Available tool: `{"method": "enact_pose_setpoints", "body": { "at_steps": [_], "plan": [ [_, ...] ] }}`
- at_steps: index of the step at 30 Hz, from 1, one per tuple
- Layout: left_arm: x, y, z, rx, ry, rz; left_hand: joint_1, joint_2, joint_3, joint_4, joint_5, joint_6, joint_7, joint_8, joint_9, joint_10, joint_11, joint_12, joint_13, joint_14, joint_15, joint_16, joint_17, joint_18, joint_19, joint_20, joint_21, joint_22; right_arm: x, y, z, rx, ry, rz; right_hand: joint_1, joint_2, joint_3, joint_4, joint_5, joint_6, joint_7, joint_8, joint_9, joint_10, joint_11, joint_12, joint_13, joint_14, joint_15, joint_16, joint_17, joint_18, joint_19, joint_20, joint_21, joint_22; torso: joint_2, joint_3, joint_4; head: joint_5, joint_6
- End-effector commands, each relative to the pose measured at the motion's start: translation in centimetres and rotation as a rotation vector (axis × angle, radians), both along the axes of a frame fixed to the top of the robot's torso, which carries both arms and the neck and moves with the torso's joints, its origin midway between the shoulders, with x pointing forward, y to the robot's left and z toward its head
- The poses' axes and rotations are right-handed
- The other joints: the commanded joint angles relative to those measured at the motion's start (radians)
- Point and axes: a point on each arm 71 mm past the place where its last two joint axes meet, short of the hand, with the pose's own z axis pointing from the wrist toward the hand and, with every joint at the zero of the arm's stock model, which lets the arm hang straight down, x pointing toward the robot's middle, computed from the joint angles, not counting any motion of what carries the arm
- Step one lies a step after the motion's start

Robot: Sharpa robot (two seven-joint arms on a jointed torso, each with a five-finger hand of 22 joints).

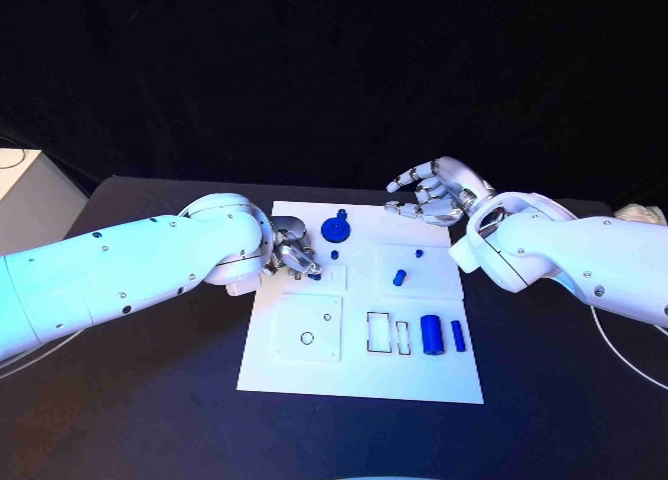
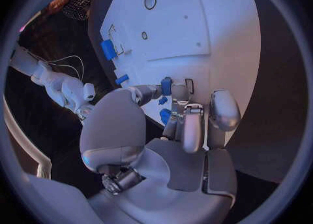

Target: Assemble the parts on the task board

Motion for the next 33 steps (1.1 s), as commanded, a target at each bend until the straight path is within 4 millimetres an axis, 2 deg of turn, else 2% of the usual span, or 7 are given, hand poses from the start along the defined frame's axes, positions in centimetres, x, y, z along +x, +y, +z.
{"method": "enact_pose_setpoints", "body": {
  "at_steps": [1,33],
  "plan": [
    [-0.19,-0.1,-0.2,0.019,0.014,-0.028,0.002,0.009,0.196,-0.204,0.007,0.013,-0.006,0.005,0.123,0.008,-0.001,0.006,0.001,0.081,-0.005,0.005,0.205,-0.008,0.007,0.003,0.006,0.001,-0.02,0.04,-0.01,-0.002,0.001,0.007,-0.009,-0.001,0.005,-0.002,0.002,-0.006,0.003,-0.004,-0.002,-0.006,0.002,-0.004,0.074,0.086,0.007,-0.006,0.208,0.009,0.015,0.009,-0.005,0.089,0.001,0.0003,-0.0004,0.0,0.0],
    [-0.14,-0.3,-0.46,0.042,0.04,-0.047,0.001,0.008,0.198,-0.205,0.01,0.015,-0.007,0.004,0.123,0.01,-0.002,0.005,0.0,0.082,-0.005,0.005,0.206,-0.009,0.008,0.002,0.007,0.002,-0.02,0.05,-0.04,-0.002,0.005,0.008,-0.012,-0.001,0.007,-0.003,0.002,-0.005,0.003,-0.003,-0.002,-0.006,0.002,-0.004,0.074,0.086,0.007,-0.007,0.207,0.009,0.016,0.008,-0.005,0.089,0.001,0.0002,-0.0005,-0.002,-0.006]
  ]
}}
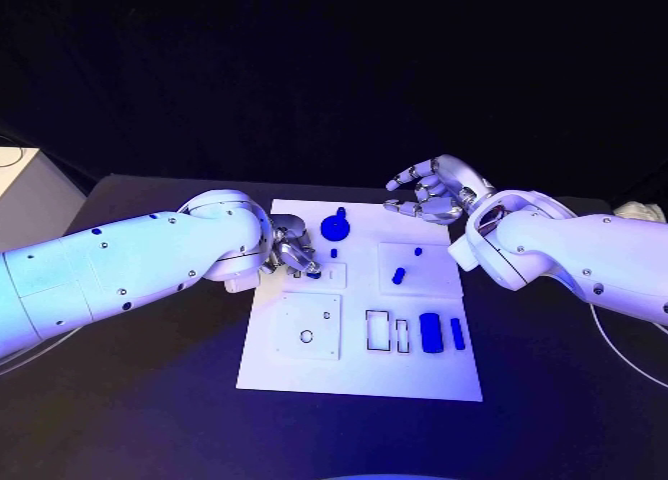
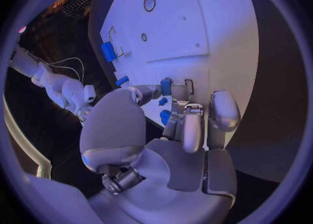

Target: Assemble the parts on the task board

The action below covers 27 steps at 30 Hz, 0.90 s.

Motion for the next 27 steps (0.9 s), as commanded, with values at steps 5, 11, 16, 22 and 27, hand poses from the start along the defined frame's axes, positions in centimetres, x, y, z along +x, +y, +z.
{"method": "enact_pose_setpoints", "body": {
  "at_steps": [5,11,16,22,27],
  "plan": [
    [-0.21,-0.34,-0.7,0.033,0.036,-0.033,-0.007,0.005,0.198,-0.206,0.019,0.014,-0.003,0.001,0.123,0.01,-0.002,0.008,0.004,0.085,-0.006,0.007,0.212,-0.009,0.007,-0.002,0.005,0.003,-0.05,0.07,-0.02,-0.002,0.004,0.009,-0.012,-0.001,0.005,0.0,0.002,-0.005,0.003,-0.003,-0.001,-0.006,0.002,-0.004,0.074,0.086,0.007,-0.003,0.207,0.009,0.016,0.008,-0.005,0.089,0.0,0.0002,0.0,-0.002,-0.002],
    [-0.12,-0.5,-0.8,0.035,0.037,-0.033,-0.024,0.003,0.191,-0.202,0.034,0.025,-0.008,0.003,0.124,0.029,-0.007,0.017,0.017,0.092,-0.009,0.014,0.23,-0.011,0.012,-0.004,0.008,0.01,-0.07,0.08,-0.02,-0.002,0.005,0.01,-0.012,-0.001,0.005,0.0,0.002,-0.005,0.003,-0.003,-0.001,-0.006,0.002,-0.004,0.074,0.086,0.007,-0.003,0.207,0.009,0.016,0.008,-0.005,0.089,0.0,0.0008,0.0,-0.003,-0.004],
    [-0.11,-0.62,-0.82,0.035,0.036,-0.034,-0.037,0.005,0.181,-0.197,0.034,0.037,-0.016,0.007,0.126,0.05,-0.012,0.028,0.031,0.099,-0.014,0.02,0.246,-0.013,0.018,-0.007,0.012,0.02,-0.08,0.08,-0.02,-0.002,0.005,0.01,-0.012,-0.001,0.005,0.0,0.002,-0.005,0.003,-0.003,-0.001,-0.006,0.002,-0.004,0.074,0.086,0.007,-0.003,0.207,0.009,0.016,0.008,-0.005,0.089,0.0,0.0003,0.0009,-0.004,-0.007],
    [-0.02,-0.71,-0.83,0.033,0.033,-0.031,-0.051,0.009,0.166,-0.189,0.032,0.05,-0.024,0.01,0.128,0.07,-0.02,0.036,0.043,0.105,-0.019,0.026,0.261,-0.015,0.027,-0.013,0.017,0.033,-0.1,0.1,-0.02,-0.001,0.005,0.011,-0.012,-0.001,0.005,0.0,0.002,-0.005,0.003,-0.003,-0.001,-0.006,0.002,-0.004,0.074,0.086,0.007,-0.003,0.207,0.009,0.016,0.008,-0.005,0.089,0.0,0.0004,0.0007,-0.005,-0.008],
    [0.02,-0.86,-0.85,0.032,0.031,-0.031,-0.066,0.015,0.133,-0.175,0.021,0.062,-0.033,0.011,0.13,0.087,-0.026,0.04,0.05,0.106,-0.026,0.027,0.263,-0.018,0.035,-0.019,0.019,0.042,-0.11,0.1,-0.01,-0.001,0.004,0.011,-0.012,-0.001,0.005,0.0,0.002,-0.005,0.003,-0.003,-0.001,-0.006,0.002,-0.004,0.074,0.086,0.007,-0.003,0.207,0.009,0.016,0.008,-0.005,0.089,0.0,0.0004,0.0009,-0.005,-0.009]
  ]
}}
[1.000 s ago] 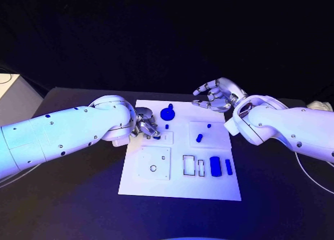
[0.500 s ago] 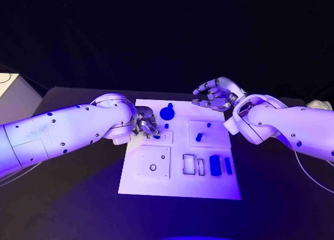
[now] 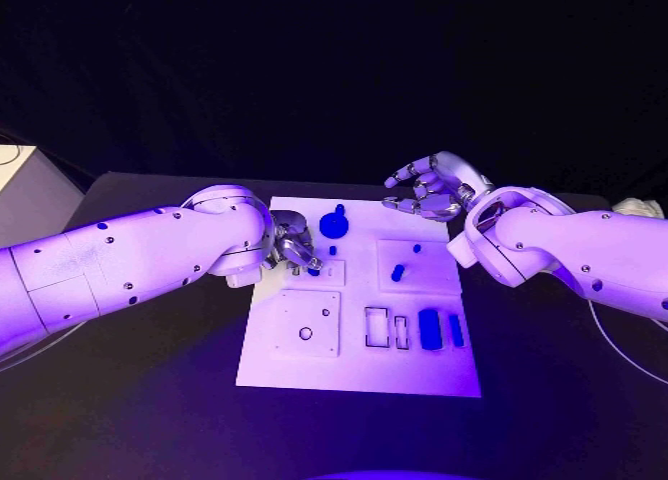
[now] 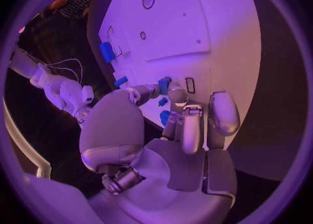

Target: Assemble the parts on the task board

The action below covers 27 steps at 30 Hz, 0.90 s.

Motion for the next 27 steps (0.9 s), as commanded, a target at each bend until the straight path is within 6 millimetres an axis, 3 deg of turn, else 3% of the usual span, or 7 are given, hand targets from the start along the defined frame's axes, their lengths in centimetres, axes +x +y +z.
{"method": "enact_pose_setpoints", "body": {
  "at_steps": [1,15,27],
  "plan": [
    [-0.37,-0.35,-0.78,0.017,0.029,-0.024,-0.01,0.002,0.148,-0.155,-0.007,0.026,-0.018,0.003,0.084,0.007,0.0,0.007,0.003,0.102,-0.008,0.003,0.263,-0.018,0.009,0.0,0.007,0.004,-0.06,0.08,-0.02,-0.001,0.003,0.009,-0.012,-0.001,0.005,0.0,0.002,-0.005,0.003,-0.003,-0.001,-0.006,0.002,-0.004,0.074,0.086,0.007,-0.003,0.207,0.009,0.016,0.008,-0.005,0.089,0.0,-0.0006,0.0002,-0.001,-0.002],
    [-0.29,-0.44,-0.86,0.017,0.028,-0.022,-0.041,0.0,0.064,-0.115,-0.017,0.042,-0.028,-0.005,0.083,0.019,-0.008,0.006,0.006,0.102,-0.015,0.003,0.263,-0.02,0.018,-0.008,0.007,0.011,-0.1,-0.01,0.0,0.0,0.002,0.008,-0.014,-0.002,0.007,-0.001,0.002,-0.005,0.003,-0.003,-0.001,-0.007,0.002,-0.005,0.072,0.086,0.007,-0.004,0.206,0.01,0.015,0.008,-0.008,0.087,-0.002,-0.0009,0.0014,-0.005,-0.004],
    [-0.14,-0.31,-0.95,0.026,0.026,-0.018,-0.058,-0.003,-0.062,-0.063,-0.03,0.058,-0.032,-0.015,0.08,0.019,-0.011,0.005,0.01,0.102,-0.019,0.003,0.263,-0.02,0.021,-0.012,0.003,0.011,-0.11,-0.04,0.01,0.002,0.002,0.007,-0.014,-0.003,0.008,-0.001,0.002,-0.005,0.003,-0.003,-0.001,-0.007,0.002,-0.005,0.072,0.085,0.007,-0.005,0.204,0.01,0.014,0.008,-0.01,0.085,-0.001,-0.0005,0.0007,-0.005,0.0]
  ]
}}
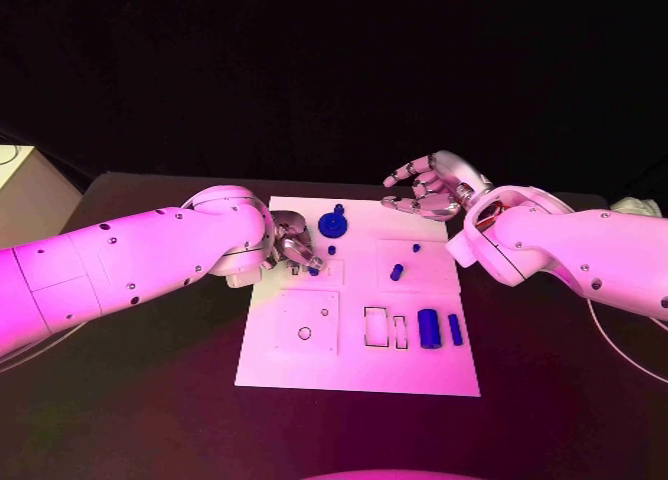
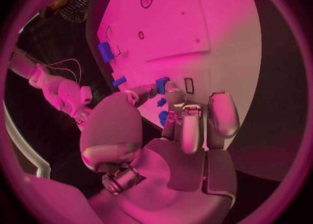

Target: Assemble the parts on the task board

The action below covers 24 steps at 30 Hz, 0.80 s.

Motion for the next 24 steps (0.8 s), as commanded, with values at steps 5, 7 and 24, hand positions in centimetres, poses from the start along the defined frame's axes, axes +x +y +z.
{"method": "enact_pose_setpoints", "body": {
  "at_steps": [5,7,24],
  "plan": [
    [-0.23,-0.04,-0.69,0.023,0.021,-0.018,-0.007,0.006,-0.055,0.018,-0.011,0.008,0.001,-0.008,-0.001,0.001,-0.003,0.0,0.003,0.106,-0.008,0.003,0.263,-0.021,0.005,-0.001,-0.001,0.001,-0.07,-0.01,0.01,0.001,0.001,0.007,-0.009,0.003,0.008,-0.001,0.002,-0.005,0.003,-0.003,-0.001,-0.007,0.002,-0.005,0.072,0.085,0.007,-0.005,0.204,0.01,0.014,0.008,-0.004,0.085,0.001,-0.0004,0.0,0.0,0.002],
    [-0.2,0.02,-0.69,0.025,0.02,-0.016,-0.007,0.007,-0.062,0.021,-0.011,0.008,0.001,-0.009,-0.001,0.001,-0.003,0.0,0.002,0.106,-0.008,0.003,0.263,-0.021,0.004,-0.001,-0.002,0.0,-0.07,-0.03,0.01,0.001,0.001,0.007,-0.01,0.002,0.008,-0.001,0.001,-0.005,0.003,-0.003,-0.001,-0.009,0.002,-0.007,0.071,0.084,0.007,-0.008,0.201,0.011,0.014,0.008,-0.006,0.084,0.001,-0.0003,0.0001,0.0,0.003],
    [-0.1,0.68,-0.71,0.029,0.006,-0.001,-0.013,0.004,-0.19,0.103,-0.018,0.016,0.001,-0.015,0.001,0.005,-0.003,0.005,0.012,0.106,-0.009,0.003,0.263,-0.022,0.011,-0.002,0.0,0.008,-0.06,-0.13,0.01,0.001,0.001,0.005,-0.011,0.002,0.008,0.0,0.001,-0.006,0.003,-0.003,-0.002,-0.01,0.002,-0.008,0.07,0.084,0.007,-0.009,0.2,0.011,0.013,0.008,-0.009,0.081,0.001,-0.0003,-0.0008,-0.002,0.005]
  ]
}}
